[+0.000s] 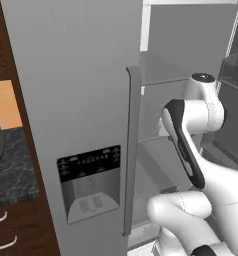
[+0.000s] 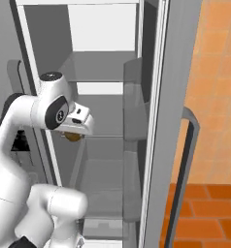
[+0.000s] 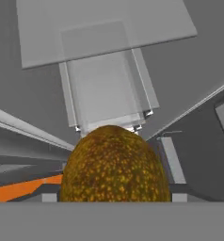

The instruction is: Place one avocado and one fish in each tupperware on the nearby counter, to pack two identical lunches.

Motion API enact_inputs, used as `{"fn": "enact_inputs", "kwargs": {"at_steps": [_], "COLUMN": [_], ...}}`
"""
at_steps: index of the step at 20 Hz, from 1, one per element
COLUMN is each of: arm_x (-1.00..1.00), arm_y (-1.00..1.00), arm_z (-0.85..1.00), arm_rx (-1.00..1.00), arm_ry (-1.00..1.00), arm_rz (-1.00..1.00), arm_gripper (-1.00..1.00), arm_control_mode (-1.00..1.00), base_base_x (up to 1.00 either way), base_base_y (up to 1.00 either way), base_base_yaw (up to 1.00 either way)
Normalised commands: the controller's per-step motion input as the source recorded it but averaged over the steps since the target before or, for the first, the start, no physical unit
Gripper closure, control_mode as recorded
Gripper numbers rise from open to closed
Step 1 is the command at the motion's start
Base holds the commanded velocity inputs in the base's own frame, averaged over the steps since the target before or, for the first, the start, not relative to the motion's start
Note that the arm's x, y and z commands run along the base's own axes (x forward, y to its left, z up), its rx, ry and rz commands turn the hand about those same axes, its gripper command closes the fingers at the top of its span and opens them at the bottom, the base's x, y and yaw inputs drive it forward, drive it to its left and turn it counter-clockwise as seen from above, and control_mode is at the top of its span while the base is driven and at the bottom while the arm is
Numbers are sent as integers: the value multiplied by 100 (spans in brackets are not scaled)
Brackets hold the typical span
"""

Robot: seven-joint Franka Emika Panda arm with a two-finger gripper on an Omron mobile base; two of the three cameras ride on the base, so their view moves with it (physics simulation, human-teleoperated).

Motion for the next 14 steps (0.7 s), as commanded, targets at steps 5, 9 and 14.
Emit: {"fn": "enact_inputs", "kwargs": {"at_steps": [5,9,14], "arm_x": [0,0,0], "arm_y": [0,0,0], "arm_z": [0,0,0], "arm_rx": [0,0,0], "arm_ry": [0,0,0], "arm_rz": [0,0,0], "arm_gripper": [100,100,100], "arm_control_mode": [100,100,100], "base_base_x": [-84,-28,-5], "base_base_y": [34,100,100], "base_base_yaw": [-3,7,20]}}
